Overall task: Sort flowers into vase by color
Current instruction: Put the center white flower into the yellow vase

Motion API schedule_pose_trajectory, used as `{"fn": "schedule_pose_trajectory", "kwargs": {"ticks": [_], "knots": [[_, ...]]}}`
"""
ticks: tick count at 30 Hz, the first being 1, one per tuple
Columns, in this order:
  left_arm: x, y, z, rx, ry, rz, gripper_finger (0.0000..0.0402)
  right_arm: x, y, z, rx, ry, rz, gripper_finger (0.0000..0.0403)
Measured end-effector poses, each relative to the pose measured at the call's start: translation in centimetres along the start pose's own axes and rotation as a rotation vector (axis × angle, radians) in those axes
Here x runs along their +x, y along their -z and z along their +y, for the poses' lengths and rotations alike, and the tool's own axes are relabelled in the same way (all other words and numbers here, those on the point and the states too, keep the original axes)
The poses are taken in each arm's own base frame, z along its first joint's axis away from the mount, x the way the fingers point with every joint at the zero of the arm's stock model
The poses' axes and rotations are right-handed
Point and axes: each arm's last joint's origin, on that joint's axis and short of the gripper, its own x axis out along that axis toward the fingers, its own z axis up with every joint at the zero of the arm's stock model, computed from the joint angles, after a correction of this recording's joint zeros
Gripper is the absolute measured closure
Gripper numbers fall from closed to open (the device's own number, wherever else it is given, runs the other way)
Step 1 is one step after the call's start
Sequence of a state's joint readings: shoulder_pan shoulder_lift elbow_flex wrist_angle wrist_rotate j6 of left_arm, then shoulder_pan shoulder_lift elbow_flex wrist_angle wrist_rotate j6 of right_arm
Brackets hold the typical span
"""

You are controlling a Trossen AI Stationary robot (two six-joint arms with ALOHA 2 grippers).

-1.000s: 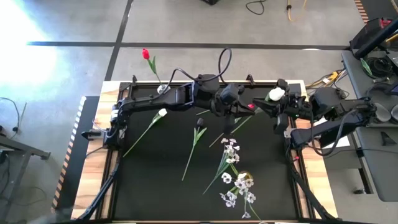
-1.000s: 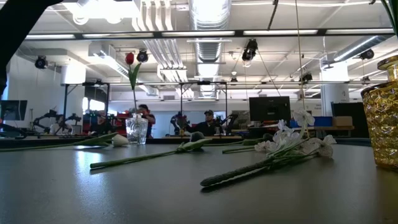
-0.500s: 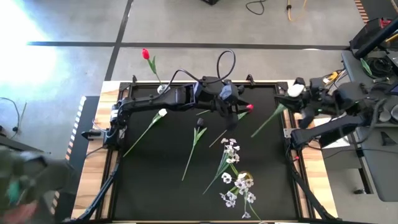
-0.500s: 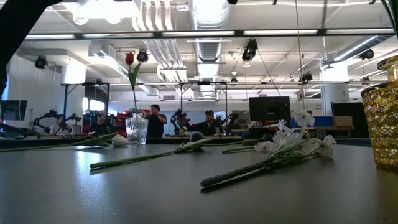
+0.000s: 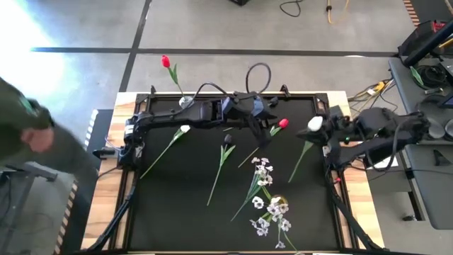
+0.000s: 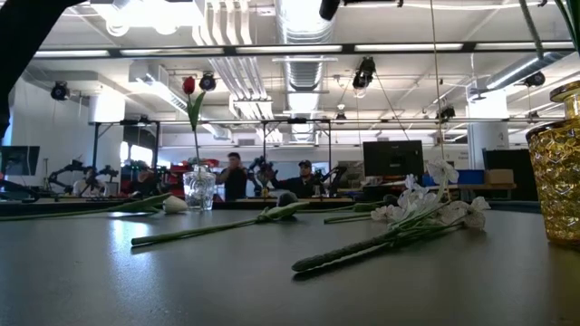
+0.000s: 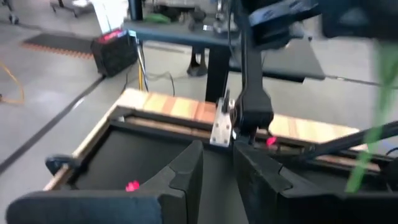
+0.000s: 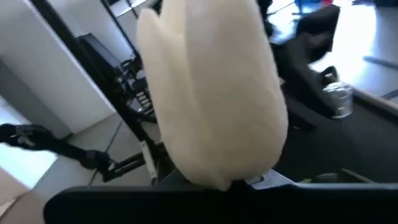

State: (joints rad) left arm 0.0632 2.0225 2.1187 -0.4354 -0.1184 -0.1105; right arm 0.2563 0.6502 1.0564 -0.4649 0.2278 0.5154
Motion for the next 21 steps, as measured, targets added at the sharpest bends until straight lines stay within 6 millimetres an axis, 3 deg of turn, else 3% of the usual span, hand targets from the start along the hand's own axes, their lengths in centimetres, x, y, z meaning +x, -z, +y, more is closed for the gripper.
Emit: {"fn": "schedule_pose_trajectory", "kwargs": {"ticks": [4,9,21], "knots": [[0.6,1.9,-0.1,-0.045,0.006,-0.039,0.0326,1.4,1.5,0.5,0.013,-0.039,0.019,0.0394],[-1.5,3.6,0.4,-0.136,0.02,-0.14,0.0326,1.9,3.1,1.3,0.039,-0.031,0.041,0.0394],[-11.8,7.0,2.5,-0.264,-0.09,-0.281,0.0326,3.7,6.1,2.8,-0.004,0.054,0.09,0.0394]]}}
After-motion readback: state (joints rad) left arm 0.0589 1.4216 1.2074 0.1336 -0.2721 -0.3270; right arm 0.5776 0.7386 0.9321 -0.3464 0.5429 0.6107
